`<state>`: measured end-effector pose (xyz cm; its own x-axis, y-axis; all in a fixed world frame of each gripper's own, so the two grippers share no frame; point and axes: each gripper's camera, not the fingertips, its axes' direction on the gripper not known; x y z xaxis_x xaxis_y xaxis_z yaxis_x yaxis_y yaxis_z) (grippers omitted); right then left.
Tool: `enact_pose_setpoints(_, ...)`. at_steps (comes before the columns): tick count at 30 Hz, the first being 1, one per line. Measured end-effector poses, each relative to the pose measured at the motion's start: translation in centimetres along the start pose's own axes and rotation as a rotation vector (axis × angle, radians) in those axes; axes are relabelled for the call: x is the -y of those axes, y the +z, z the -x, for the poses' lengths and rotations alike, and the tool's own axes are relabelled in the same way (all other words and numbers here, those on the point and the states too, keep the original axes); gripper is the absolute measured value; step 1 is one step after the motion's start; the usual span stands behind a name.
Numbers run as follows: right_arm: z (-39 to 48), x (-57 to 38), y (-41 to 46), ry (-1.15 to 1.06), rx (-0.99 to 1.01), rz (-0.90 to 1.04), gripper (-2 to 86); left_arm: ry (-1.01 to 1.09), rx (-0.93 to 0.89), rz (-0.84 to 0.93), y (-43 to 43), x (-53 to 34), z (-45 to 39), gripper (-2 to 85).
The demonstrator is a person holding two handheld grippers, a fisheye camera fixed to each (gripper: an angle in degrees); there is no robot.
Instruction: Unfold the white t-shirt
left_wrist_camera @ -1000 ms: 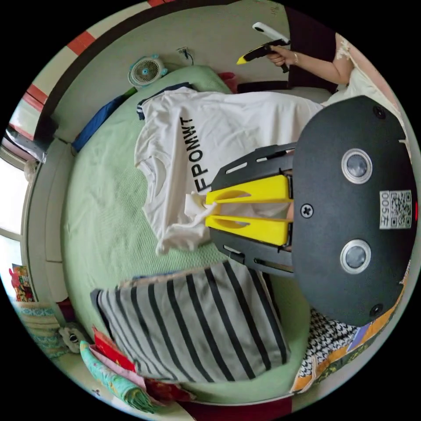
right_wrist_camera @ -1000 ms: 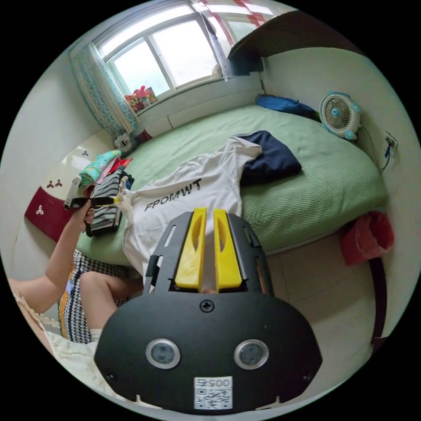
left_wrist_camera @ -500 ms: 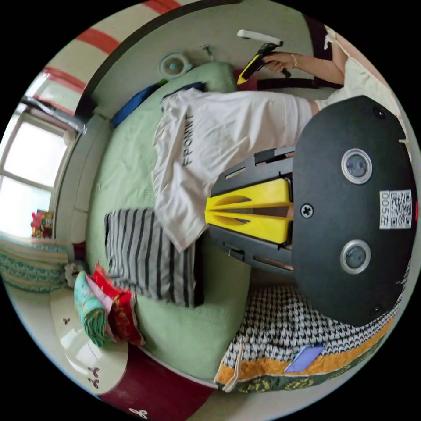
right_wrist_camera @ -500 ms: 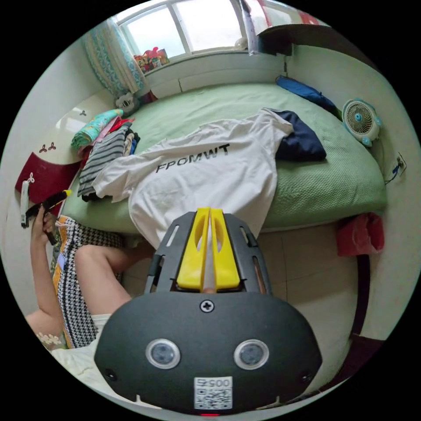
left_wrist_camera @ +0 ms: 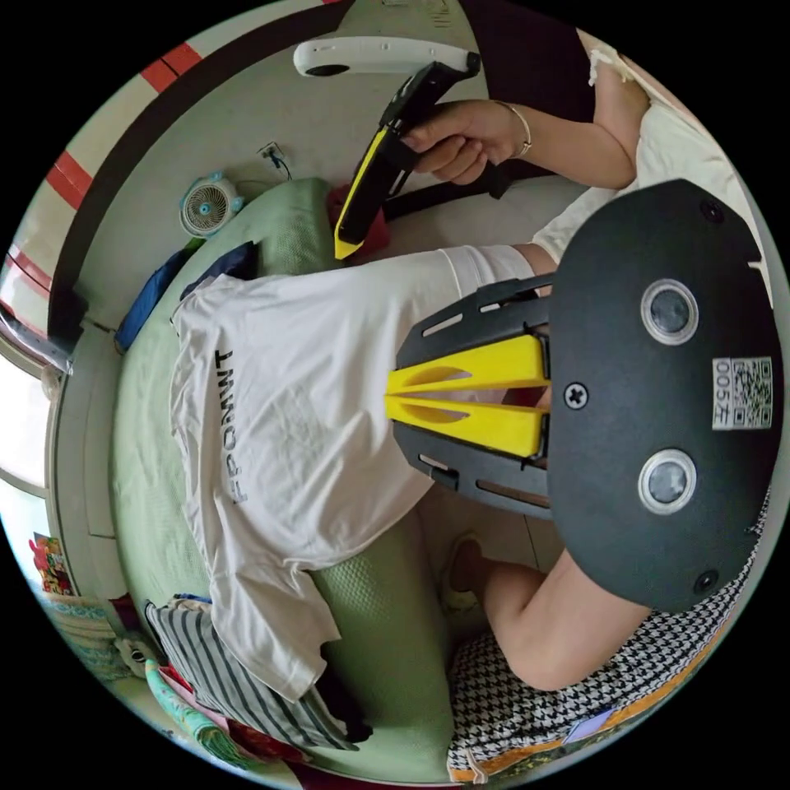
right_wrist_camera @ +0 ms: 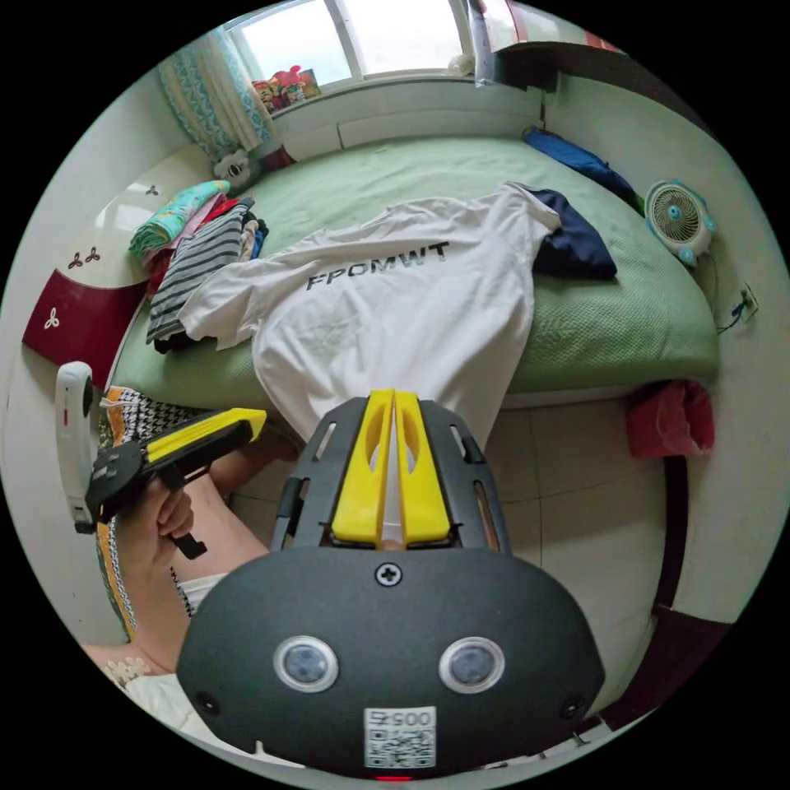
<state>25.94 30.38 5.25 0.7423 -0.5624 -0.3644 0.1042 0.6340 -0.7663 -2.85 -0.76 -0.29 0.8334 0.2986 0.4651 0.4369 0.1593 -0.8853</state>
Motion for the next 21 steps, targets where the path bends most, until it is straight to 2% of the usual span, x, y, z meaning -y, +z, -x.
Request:
enact_pose_setpoints(8,-0.2,-0.1,-0.2,0.039,0.026,0.011,-1.0,-0.006,0.01,0.032,0.8,-1.2,-1.3,-0.6)
enact_pose_setpoints(21,3.4,0.2,0.6,-0.035,-0.039,0.039,-1.0,-0.005,0.026,0.033,1.1,-2.3,-3.0,-0.6)
